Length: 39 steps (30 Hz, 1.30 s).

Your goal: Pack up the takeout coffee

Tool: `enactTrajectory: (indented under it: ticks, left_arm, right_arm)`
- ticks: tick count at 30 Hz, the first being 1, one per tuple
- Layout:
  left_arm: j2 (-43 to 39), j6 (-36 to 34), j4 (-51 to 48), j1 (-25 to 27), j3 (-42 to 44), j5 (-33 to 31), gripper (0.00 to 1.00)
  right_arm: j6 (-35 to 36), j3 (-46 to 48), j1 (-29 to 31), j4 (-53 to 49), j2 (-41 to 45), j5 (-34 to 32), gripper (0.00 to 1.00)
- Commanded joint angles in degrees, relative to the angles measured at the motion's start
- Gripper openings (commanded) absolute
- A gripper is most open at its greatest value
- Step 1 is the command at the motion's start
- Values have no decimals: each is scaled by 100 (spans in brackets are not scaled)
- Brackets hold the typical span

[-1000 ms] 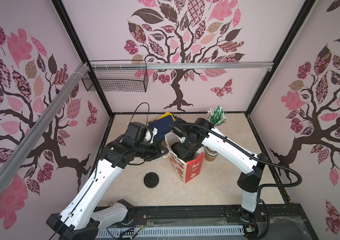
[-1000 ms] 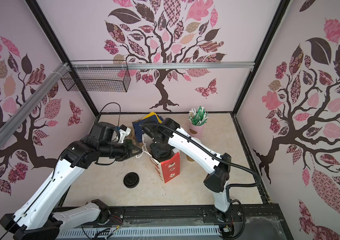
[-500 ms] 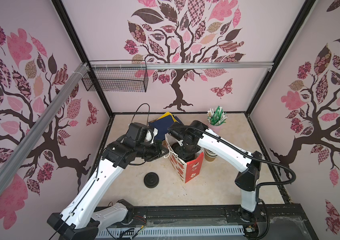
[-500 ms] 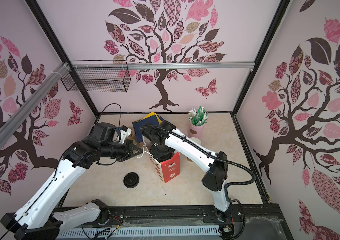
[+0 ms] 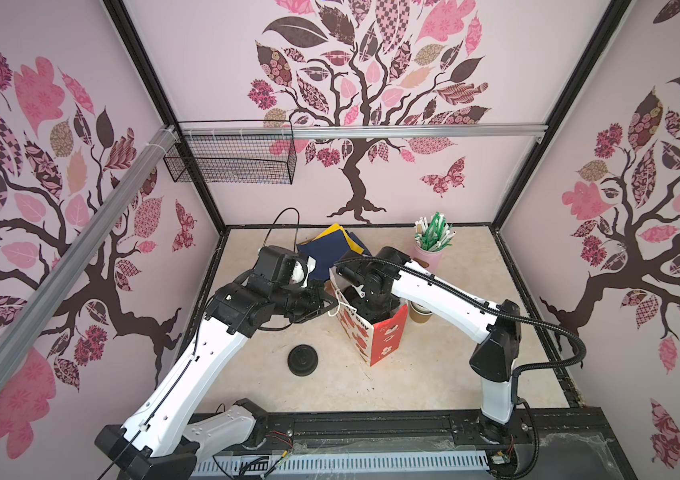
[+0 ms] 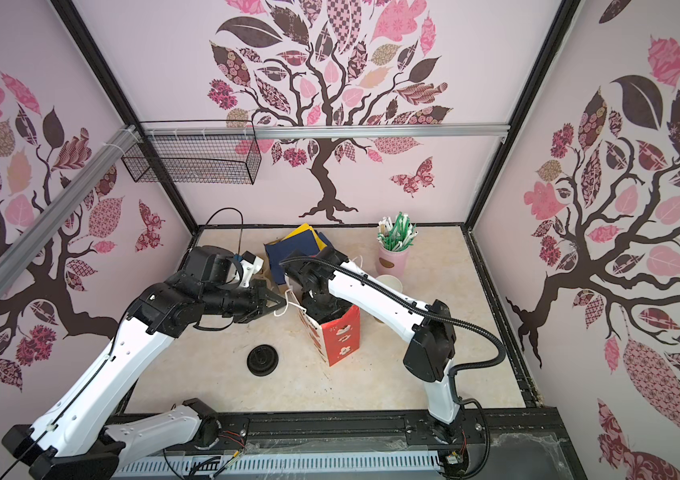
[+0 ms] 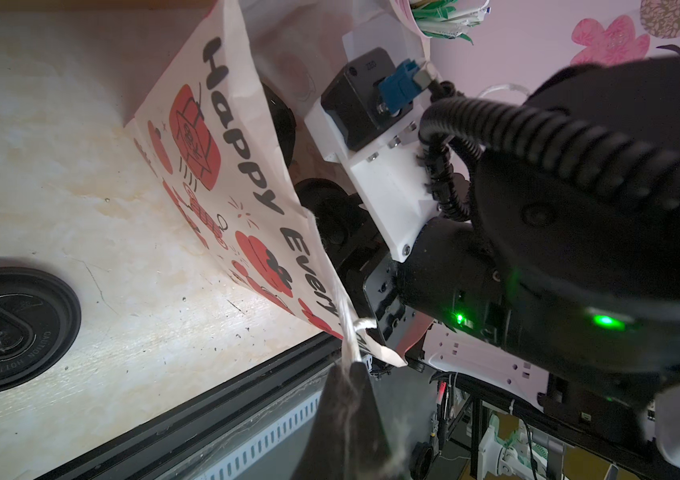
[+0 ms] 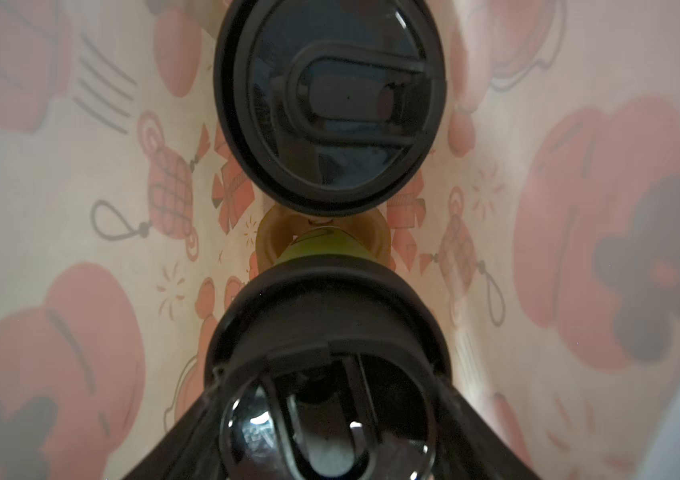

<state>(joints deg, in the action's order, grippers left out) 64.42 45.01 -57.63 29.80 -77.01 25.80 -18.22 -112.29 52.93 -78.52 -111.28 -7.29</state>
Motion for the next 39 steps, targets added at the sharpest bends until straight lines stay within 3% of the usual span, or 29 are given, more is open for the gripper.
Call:
enactTrajectory:
  ticks: [1, 39]
  left_arm:
    - [-112, -6, 113, -9, 143, -40, 0]
    - [-198, 43, 147, -9, 318, -119, 0]
  right_arm:
    - [-121, 111, -45, 46, -41, -31, 68]
    - [1, 1196, -200, 862, 110, 232, 68]
